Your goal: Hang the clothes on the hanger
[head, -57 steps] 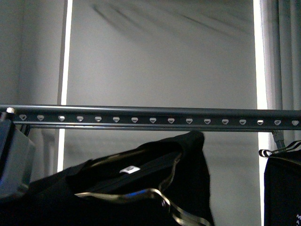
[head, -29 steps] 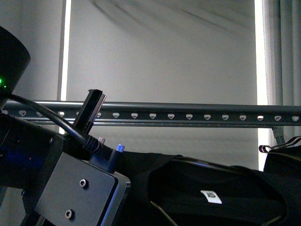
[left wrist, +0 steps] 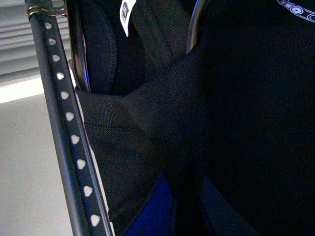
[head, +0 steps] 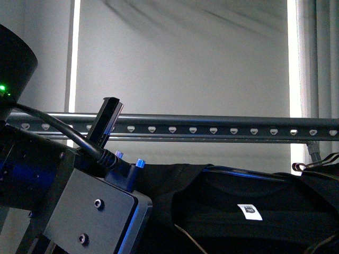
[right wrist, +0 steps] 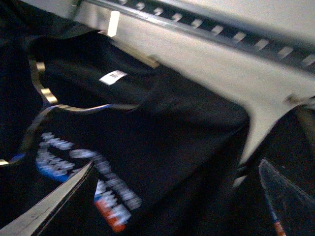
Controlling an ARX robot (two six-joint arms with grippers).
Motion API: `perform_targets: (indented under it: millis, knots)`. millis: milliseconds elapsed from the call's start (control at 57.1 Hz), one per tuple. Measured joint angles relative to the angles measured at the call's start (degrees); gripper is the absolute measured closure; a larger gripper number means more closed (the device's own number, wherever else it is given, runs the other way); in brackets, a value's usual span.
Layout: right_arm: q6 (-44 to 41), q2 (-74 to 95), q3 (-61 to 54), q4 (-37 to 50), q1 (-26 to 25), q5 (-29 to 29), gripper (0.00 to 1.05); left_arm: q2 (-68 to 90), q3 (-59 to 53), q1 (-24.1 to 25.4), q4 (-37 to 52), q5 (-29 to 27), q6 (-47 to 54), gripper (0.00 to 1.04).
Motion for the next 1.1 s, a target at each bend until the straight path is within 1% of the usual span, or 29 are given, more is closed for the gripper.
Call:
perform_targets:
  millis: [35, 70, 88, 105, 140, 175, 228, 298, 368, 420, 438, 455, 508, 543, 595, 701, 806, 841, 946, 1103]
  knots:
    - [-4.11, 3.52, 1.05, 7.02, 0.07, -0.55, 0.07, 0.0, 0.0, -0.02, 0.0, 0.0, 0.0, 1.0]
    - [-8.81, 6.19, 2.14, 11.47, 0.37, -1.64, 0.07, 0.0, 0.0, -0.02, 0.0, -0.02, 0.0, 1.0]
    - [-9.55, 7.08, 2.56, 12.76, 0.52, -2.05, 0.07, 0.0, 0.0, 0.0, 0.0, 0.0, 0.0, 1.0]
    - [-12.48, 8.76, 3.48, 14.69, 0.94, -2.95, 0.07, 0.0, 0.0, 0.0, 0.0, -0.02, 0.0, 1.0]
    - [-17.18, 11.04, 5.11, 15.43, 1.66, -4.44, 0.07, 0.0, 0.0, 0.0, 0.0, -0.04, 0.0, 1.0]
    - [-24.46, 13.6, 7.41, 13.7, 2.75, -5.95, 0.07, 0.0, 0.0, 0.0, 0.0, -0.04, 0.0, 1.0]
    - [-32.72, 16.33, 10.19, 9.55, 4.26, -7.04, 0.07, 0.0, 0.0, 0.0, 0.0, -0.04, 0.0, 1.0]
    - [-41.0, 18.69, 12.83, 4.15, 5.9, -6.95, 0.07, 0.0, 0.0, 0.0, 0.0, -0.02, 0.0, 1.0]
    - [-50.62, 21.22, 15.58, -2.38, 8.2, -5.49, 0.07, 0.0, 0.0, 0.0, 0.0, -0.04, 0.02, 1.0]
    - [-56.59, 22.73, 17.09, -6.4, 9.73, -4.31, 0.07, 0.0, 0.0, 0.02, 0.0, -0.04, 0.02, 1.0]
    - [-57.31, 23.1, 17.4, -7.32, 10.12, -3.96, 0.07, 0.0, 0.0, 0.02, 0.0, -0.04, 0.02, 1.0]
    - [-60.74, 23.82, 17.92, -8.96, 10.88, -3.21, 0.07, 0.0, 0.0, 0.02, 0.0, -0.04, 0.02, 1.0]
    - [-65.24, 25.29, 18.78, -11.74, 12.39, -2.08, 0.07, 0.0, 0.0, 0.02, 0.0, -0.04, 0.02, 1.0]
    - [-70.62, 26.86, 19.3, -13.31, 13.86, -0.85, 0.07, 0.0, 0.0, 0.02, 0.0, -0.04, 0.02, 1.0]
    - [-76.61, 29.44, 19.45, -12.92, 15.96, 1.07, 0.07, 0.0, 0.0, 0.0, 0.0, 0.0, 0.02, 1.0]
    - [-81.57, 33.55, 20.15, -10.84, 18.78, 4.11, 0.07, 0.0, 0.0, 0.0, 0.0, -0.02, 0.02, 1.0]
    - [-82.71, 36.79, 20.83, -6.99, 20.61, 6.73, 0.07, 0.0, 0.0, 0.02, 0.0, -0.04, 0.02, 1.0]
    - [-82.97, 38.8, 21.44, -4.46, 21.53, 8.9, 0.07, 0.0, 0.0, 0.02, 0.0, -0.04, 0.02, 1.0]
    - [-81.77, 45.05, 23.63, 4.87, 24.0, 14.08, 0.07, 0.0, 0.0, 0.02, 0.0, -0.04, 0.02, 1.0]
    - [-76.85, 50.93, 25.77, 16.46, 26.38, 18.43, 0.07, 0.0, 0.0, 0.02, 0.02, -0.09, 0.02, 1.0]
